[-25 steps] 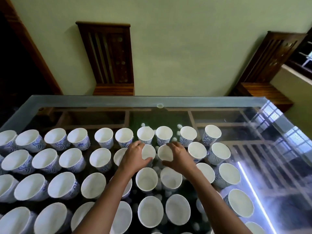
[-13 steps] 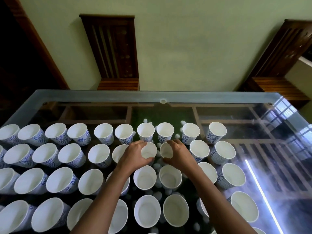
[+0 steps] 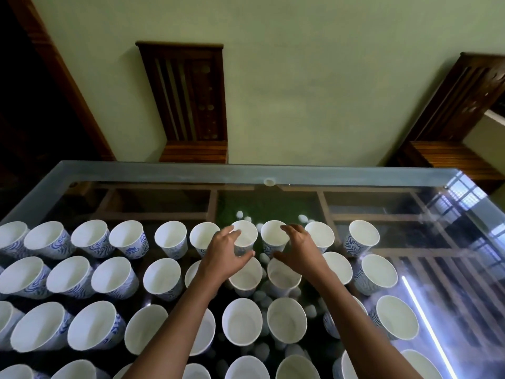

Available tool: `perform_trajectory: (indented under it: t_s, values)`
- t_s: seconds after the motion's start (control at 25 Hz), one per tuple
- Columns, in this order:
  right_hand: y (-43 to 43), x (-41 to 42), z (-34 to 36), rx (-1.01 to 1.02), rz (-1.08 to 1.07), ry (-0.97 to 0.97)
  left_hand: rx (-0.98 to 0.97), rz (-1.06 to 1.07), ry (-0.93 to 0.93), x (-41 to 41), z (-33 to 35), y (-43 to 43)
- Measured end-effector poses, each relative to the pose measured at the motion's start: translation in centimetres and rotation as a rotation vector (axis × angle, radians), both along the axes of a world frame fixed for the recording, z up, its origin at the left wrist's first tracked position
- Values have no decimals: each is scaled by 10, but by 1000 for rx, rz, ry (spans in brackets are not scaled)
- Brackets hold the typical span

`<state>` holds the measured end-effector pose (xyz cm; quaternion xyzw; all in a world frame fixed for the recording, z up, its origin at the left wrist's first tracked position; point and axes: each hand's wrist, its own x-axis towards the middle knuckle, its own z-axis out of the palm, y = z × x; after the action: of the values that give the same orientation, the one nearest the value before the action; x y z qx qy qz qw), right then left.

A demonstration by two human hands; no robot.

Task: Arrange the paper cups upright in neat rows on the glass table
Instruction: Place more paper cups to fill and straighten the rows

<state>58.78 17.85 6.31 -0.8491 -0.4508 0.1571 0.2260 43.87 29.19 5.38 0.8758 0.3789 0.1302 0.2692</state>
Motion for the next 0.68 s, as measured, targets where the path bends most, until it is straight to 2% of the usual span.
perform_trajectory:
  t_s: [0.48,0.68]
  values:
    - [23,13,-13,-7,15,14,30,25,-47,25,-16,14]
    - [24,12,-12,-7,22,5,-8,46,12,27,-17,19]
